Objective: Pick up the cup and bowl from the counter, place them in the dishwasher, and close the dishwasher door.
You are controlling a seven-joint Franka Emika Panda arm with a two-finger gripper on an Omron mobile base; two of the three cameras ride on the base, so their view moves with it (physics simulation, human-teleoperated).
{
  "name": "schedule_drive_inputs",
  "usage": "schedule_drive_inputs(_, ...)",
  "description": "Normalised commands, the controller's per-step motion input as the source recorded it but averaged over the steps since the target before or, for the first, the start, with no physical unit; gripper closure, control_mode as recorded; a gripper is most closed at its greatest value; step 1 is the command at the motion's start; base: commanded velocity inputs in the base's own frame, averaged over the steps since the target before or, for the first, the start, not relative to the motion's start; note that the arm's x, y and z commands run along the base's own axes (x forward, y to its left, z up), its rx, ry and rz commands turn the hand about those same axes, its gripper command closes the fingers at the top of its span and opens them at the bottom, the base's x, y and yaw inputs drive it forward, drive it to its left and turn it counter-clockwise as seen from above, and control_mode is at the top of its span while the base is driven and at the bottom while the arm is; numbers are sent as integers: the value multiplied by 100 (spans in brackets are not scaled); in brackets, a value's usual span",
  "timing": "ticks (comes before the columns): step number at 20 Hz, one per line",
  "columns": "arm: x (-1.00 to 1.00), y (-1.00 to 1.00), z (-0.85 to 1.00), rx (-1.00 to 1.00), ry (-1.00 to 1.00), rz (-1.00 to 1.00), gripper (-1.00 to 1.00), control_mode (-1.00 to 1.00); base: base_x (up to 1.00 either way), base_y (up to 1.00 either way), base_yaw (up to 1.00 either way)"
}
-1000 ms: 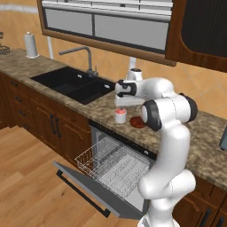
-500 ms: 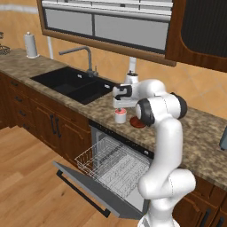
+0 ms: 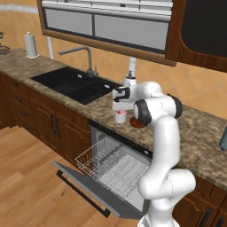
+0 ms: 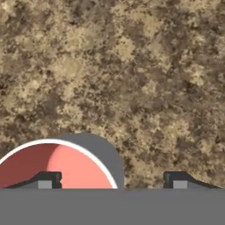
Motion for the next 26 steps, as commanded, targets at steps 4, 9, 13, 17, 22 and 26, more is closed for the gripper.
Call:
schedule_drive_inputs(4,0,1,-23,0,0,1,100,-100,0,0,0)
schedule_drive_inputs(9,0,14,0,0,-2,1,100,-100,0,0,0)
schedule_drive_inputs(13,-3,30,0,0,-1,1,100,-100,0,0,0)
schedule_drive_inputs(17,-67,38,2,0,-12,0,100,-100,0,0,0)
schedule_drive_inputs(22,-100,55,2,0,-17,0,100,-100,0,0,0)
schedule_drive_inputs(26,-100,53,4,0,-15,0,100,-100,0,0,0)
